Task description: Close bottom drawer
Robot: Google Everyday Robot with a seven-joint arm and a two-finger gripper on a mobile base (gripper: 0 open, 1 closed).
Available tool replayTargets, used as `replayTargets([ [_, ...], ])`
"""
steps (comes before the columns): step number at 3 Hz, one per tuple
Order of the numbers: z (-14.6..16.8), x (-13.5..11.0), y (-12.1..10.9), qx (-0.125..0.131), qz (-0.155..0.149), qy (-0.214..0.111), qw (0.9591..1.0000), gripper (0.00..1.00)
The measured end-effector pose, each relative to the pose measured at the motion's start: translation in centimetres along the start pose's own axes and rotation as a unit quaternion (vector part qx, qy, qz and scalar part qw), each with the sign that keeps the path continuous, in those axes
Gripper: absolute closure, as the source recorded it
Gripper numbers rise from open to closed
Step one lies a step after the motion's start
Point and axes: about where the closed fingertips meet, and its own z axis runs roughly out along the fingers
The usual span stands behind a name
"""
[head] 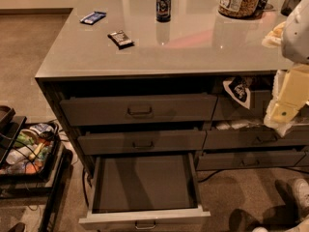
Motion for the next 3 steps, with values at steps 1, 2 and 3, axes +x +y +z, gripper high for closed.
replayTargets([
  [1, 0.5, 0.0, 0.0, 0.007, -0.004, -0.008, 0.9999, 0.00],
  [2, 2.5, 0.6, 0.7, 0.010, -0.009, -0.021, 0.9997, 0.00],
  [3, 5.5, 1.1, 1.3, 0.004, -0.004, -0.038, 0.9993, 0.00],
])
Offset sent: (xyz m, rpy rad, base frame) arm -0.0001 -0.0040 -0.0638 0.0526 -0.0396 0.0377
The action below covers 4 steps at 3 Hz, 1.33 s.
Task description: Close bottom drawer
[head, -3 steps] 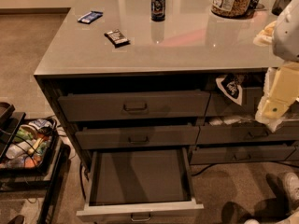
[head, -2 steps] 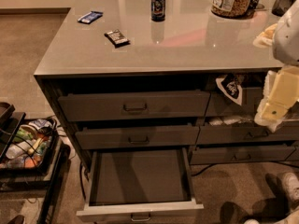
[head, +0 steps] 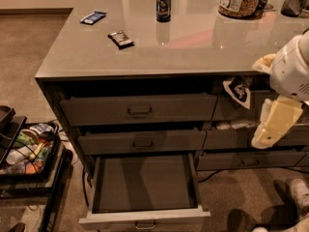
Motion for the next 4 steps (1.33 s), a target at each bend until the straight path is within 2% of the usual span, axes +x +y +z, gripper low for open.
replayTargets([
  [1, 3.4, 0.6, 0.6, -0.014, 0.010, -0.007, 0.9998, 0.00],
  [2, 7.0, 1.4, 2.7, -0.038, 0.022, -0.014, 0.9989, 0.00],
  [3, 7.0, 1.4, 2.7, -0.038, 0.022, -0.014, 0.9989, 0.00],
  [4, 8.5, -0.1, 3.1, -0.051, 0.016, -0.065, 0.9965, 0.00],
])
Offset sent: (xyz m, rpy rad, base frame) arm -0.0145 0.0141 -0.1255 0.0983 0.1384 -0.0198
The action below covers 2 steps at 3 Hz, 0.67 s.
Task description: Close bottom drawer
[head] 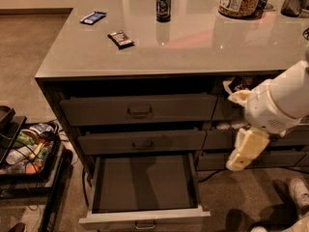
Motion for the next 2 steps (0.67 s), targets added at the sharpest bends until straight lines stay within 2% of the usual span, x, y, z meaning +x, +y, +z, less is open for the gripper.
replayTargets([
  [1, 3.9, -2.1, 1.0, -0.031, -0.002, -0.098, 0.9947, 0.00],
  [2, 7.2, -4.3, 2.2, -0.061, 0.002, -0.159, 0.9854, 0.00],
])
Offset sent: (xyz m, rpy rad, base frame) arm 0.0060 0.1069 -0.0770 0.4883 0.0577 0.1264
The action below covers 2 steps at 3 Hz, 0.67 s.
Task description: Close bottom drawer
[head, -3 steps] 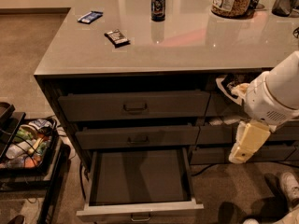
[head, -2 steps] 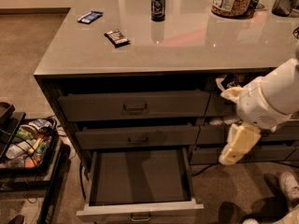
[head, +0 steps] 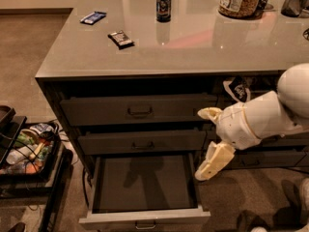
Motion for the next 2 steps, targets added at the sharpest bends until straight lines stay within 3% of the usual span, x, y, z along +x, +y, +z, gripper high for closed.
replayTargets([
  [1, 3.3, 0.1, 0.6, -0.015, -0.002, 0.000, 0.9999, 0.00],
  [2, 6.9, 1.8, 0.8, -0.023, 0.004, 0.038, 0.9990, 0.00],
])
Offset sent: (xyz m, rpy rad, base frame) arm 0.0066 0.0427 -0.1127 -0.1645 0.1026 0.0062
